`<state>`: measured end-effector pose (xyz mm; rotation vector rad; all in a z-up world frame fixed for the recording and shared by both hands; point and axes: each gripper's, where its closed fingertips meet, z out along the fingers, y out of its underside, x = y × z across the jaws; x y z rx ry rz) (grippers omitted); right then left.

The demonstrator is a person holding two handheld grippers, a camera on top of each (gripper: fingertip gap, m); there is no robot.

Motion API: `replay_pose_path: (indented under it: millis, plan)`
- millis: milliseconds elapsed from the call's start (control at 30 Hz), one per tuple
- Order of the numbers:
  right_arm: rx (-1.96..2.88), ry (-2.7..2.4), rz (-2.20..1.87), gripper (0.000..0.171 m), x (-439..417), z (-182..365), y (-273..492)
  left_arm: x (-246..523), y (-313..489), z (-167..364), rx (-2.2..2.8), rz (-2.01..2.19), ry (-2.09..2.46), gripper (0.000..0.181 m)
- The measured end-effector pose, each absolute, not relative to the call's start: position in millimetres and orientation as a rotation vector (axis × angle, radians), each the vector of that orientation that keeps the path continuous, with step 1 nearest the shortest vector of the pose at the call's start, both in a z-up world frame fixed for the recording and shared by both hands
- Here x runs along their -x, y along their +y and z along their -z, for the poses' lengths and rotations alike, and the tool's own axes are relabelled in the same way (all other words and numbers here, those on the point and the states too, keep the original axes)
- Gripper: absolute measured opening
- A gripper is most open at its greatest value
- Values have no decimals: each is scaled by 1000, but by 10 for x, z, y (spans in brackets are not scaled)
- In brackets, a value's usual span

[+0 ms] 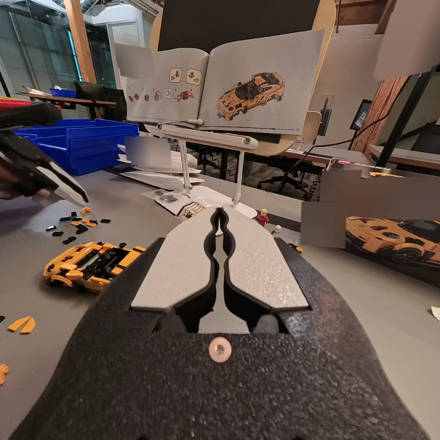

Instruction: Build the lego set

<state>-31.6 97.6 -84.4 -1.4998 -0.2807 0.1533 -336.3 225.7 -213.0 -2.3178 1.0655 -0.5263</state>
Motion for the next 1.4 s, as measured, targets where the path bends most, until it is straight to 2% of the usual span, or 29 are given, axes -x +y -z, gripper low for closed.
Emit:
replay_pose_path:
  millis: [67, 133, 267, 367, 467, 567, 700, 1000, 1200, 1400]
  plan:
    - [1508, -283, -155, 0, 321, 867, 988, 3388, 2256, 2226, 2354, 482, 1094, 24]
    - [1514, -286, -152, 0, 324, 886, 995, 3405, 2259, 2285, 2370, 440, 1122, 8]
    - [1513, -279, -153, 0, 308, 879, 996, 3278, 2202, 2137, 2318, 485, 1144, 7]
    - [1510, -278, -157, 0, 313, 871, 992, 2726, 1673, 1736, 2113, 699, 1350, 7]
    - [1507, -283, -163, 0, 332, 859, 986, 2123, 970, 1556, 1874, 752, 1642, 7]
    - [1493, -279, -166, 0, 326, 818, 966, 1665, 463, 1685, 1760, 745, 1843, 7]
    - [1473, -277, -162, 0, 320, 758, 936, 1345, 207, 1973, 1750, 704, 1979, 8]
    - [1458, -267, -166, 0, 297, 707, 912, 1312, 64, 2279, 1736, 622, 2130, 8]
    - [1464, -264, -162, 0, 290, 726, 921, 1331, 7, 2293, 1727, 636, 2151, 17]
    - [1467, -264, -170, 0, 301, 737, 926, 1406, -41, 2104, 1701, 722, 2055, 39]
